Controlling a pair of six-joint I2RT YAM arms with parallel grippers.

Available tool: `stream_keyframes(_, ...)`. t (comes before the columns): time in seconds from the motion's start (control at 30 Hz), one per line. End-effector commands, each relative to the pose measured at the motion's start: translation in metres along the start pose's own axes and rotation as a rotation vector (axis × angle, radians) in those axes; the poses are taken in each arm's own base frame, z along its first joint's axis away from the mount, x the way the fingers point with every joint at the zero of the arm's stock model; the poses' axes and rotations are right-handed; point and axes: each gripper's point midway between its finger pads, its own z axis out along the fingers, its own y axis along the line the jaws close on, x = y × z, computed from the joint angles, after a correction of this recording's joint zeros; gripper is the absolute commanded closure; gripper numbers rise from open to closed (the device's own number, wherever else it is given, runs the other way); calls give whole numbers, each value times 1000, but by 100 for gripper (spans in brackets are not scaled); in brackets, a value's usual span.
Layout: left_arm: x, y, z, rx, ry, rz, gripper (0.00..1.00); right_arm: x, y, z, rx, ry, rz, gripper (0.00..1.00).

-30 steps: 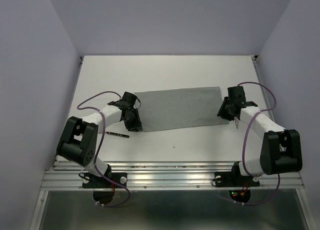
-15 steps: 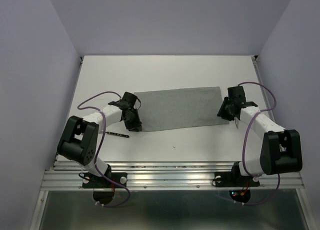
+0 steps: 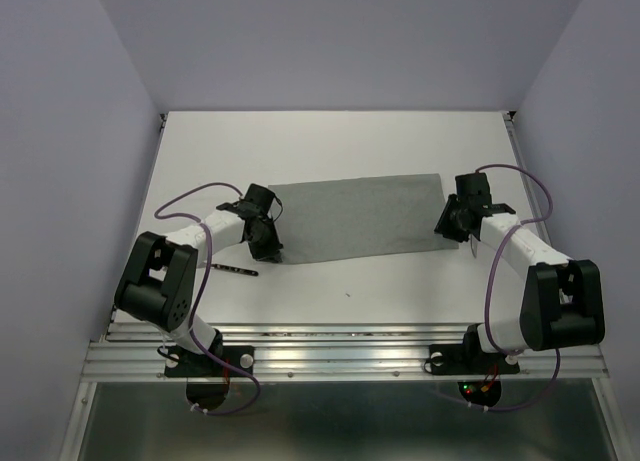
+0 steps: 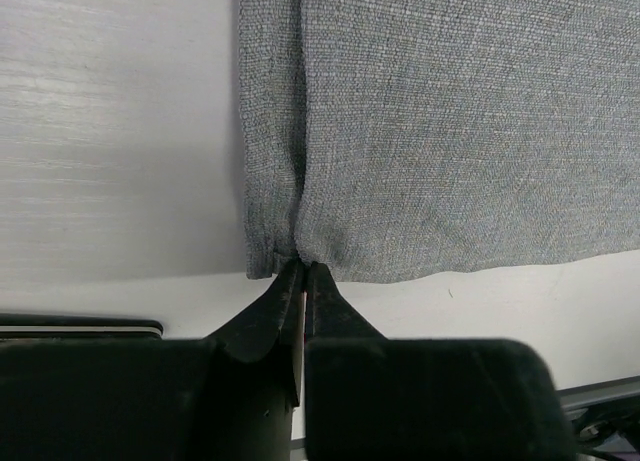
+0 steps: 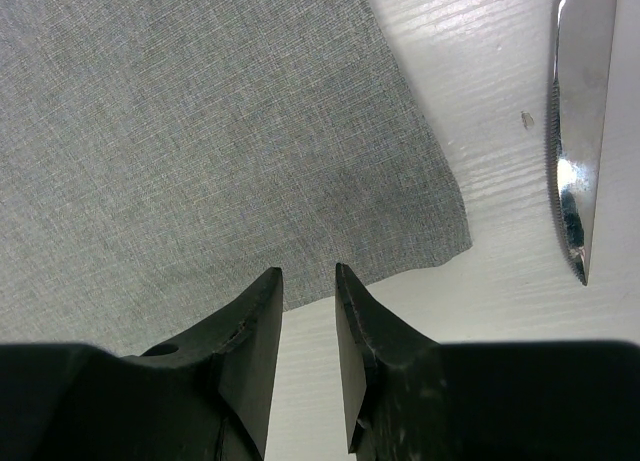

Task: Fold the napkin into a case and place the utensils inside
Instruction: Fold and flatten the napkin at the center of the board.

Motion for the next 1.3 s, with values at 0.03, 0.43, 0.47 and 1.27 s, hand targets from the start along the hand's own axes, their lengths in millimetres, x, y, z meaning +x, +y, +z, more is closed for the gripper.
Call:
stream_keyframes(0.03,-11,-4,-12,-12,-40,19,97,-3,3,-7,-14,-17,5,67)
stream_keyframes(0.43,-34,-20,-48,7,-115,39,100,-17,-14,-14,83,-90,17,62)
stream_keyframes(0.47,-35,-21,-49,8,-116,39,100,-18,-15,-15,85,-95,19,62)
stream_keyframes(1.27,-37,23,-23,-67,-71,-31,100,5,-48,2,143,14,153,62)
